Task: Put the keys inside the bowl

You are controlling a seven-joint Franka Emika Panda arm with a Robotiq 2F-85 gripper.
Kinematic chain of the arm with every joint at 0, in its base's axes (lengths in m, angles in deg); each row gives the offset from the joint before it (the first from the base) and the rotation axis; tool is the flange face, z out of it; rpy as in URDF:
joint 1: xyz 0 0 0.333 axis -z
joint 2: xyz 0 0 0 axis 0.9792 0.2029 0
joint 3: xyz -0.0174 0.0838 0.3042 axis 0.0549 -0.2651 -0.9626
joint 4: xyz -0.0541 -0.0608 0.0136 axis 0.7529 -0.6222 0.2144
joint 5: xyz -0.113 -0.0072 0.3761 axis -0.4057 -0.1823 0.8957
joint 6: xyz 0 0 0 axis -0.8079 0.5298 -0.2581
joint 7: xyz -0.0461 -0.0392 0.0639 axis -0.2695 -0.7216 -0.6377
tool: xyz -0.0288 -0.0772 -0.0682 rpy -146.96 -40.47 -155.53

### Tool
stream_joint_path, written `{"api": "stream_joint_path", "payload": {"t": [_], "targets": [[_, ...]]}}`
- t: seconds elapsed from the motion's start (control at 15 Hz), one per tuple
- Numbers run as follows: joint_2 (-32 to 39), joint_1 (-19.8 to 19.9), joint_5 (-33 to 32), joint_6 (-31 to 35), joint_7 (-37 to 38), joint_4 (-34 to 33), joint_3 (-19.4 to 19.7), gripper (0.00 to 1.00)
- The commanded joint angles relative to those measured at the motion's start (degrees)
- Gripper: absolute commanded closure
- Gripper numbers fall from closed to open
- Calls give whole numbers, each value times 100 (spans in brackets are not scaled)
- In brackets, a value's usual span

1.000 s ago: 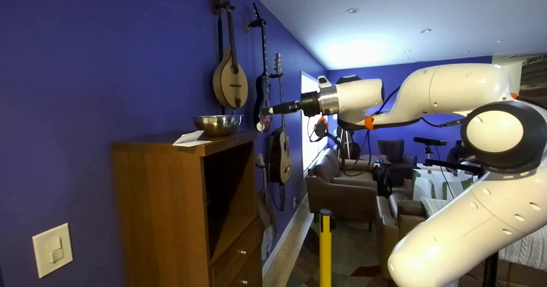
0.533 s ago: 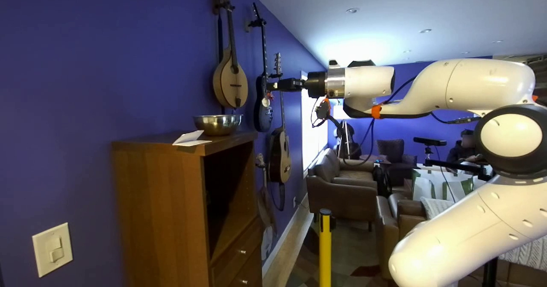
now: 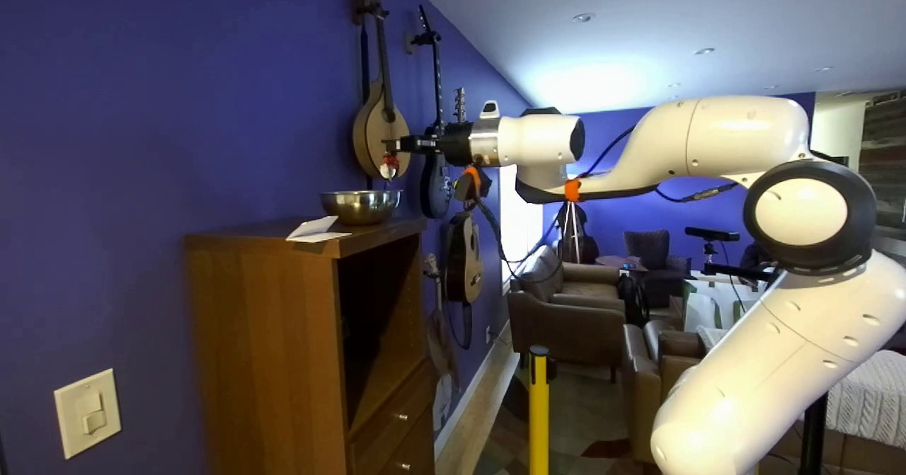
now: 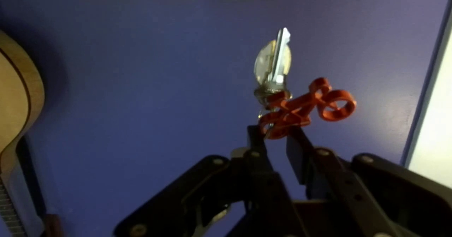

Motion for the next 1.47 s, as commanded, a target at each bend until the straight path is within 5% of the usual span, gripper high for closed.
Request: {"api": "stream_joint_path", "payload": {"t": [0.0,0.47,0.53,0.6,0.73,0.8,0.93,1.0,1.13,1.4], "targets": [[623,90,67,-513,32,-788,-220,94],[1191,156,72,-1168,-54,-914,-316,94],[1215,150,73,-1177,-64,-874,-318,86],[1235,141,81,-1182,-72,-868,-329,52],[1210,137,88,-1227,-68,-853,-344,46],[1113,-474,903,-1403,-1060,-557,147,38],[1001,-681,1479,-1432,-1660,-505,284,24],[925,-370,955,-1344,-1052,-648,42,18],[635,-440,970,-1014,-1216,-403,180,4],[1,-188,31,506,-926,457,671,0]]}}
